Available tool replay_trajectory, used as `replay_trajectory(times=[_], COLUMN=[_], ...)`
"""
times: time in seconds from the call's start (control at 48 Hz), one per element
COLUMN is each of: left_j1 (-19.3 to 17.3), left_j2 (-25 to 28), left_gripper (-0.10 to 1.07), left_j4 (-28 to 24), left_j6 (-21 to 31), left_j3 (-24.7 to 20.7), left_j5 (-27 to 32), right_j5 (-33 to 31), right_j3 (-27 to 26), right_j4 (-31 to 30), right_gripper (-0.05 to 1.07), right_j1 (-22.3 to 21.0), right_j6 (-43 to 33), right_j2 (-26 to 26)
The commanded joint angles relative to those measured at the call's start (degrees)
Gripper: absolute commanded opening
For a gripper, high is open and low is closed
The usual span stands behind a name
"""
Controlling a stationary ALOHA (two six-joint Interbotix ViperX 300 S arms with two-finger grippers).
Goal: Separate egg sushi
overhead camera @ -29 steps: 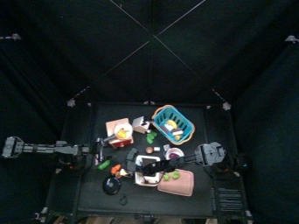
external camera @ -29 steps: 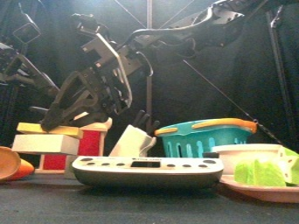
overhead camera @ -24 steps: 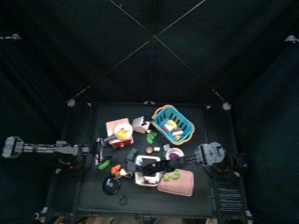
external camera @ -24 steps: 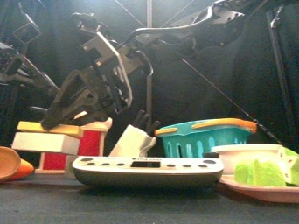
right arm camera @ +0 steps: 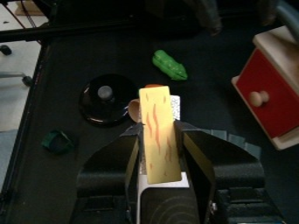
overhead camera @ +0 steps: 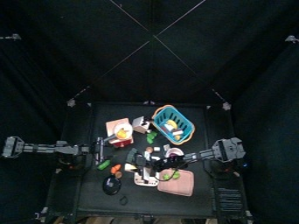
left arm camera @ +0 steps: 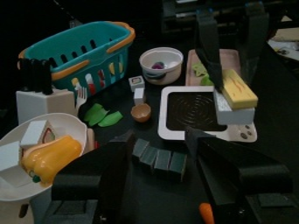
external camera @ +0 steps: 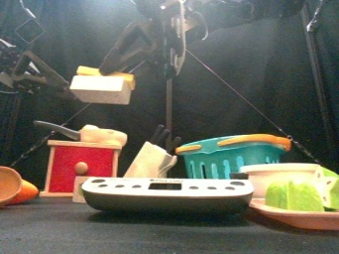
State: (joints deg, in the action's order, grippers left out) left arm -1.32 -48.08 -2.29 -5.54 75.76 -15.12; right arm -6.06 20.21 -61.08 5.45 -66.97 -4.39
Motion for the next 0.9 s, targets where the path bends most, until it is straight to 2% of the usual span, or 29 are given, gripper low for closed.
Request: replay_trajectory(times=[0.0, 0.333, 0.417, 0.688, 0.875], left_j1=[0.9, 2.2, 2.3, 2.2, 2.1], left_j2=[2.6, 11.0, 12.7, 18.4, 24.1], left_gripper=[0.87, 0.87, 0.88, 1.03, 1.03], left_j4=[-0.3, 1.8, 0.5, -1.6, -1.7], left_j6=[0.0, 0.1, 0.0, 0.2, 0.2], left_j3=[-2.5, -6.3, -6.6, -8.2, -10.7], left_j5=[-2.8, -12.1, -14.2, -19.0, -21.3], right_j5=[0.1, 0.1, 0.1, 1.0, 1.8], right_j3=[0.4, 1.7, 1.8, 3.3, 3.7], right_j4=[-1.1, -4.7, -5.0, -4.7, -5.0], right_gripper=[0.62, 0.62, 0.62, 0.62, 0.62], right_j1=[-0.9, -3.2, -3.2, -3.1, -3.2], right_j6=[0.0, -0.1, -0.1, -0.2, -0.1], right_j2=[4.5, 7.4, 7.4, 8.1, 8.3])
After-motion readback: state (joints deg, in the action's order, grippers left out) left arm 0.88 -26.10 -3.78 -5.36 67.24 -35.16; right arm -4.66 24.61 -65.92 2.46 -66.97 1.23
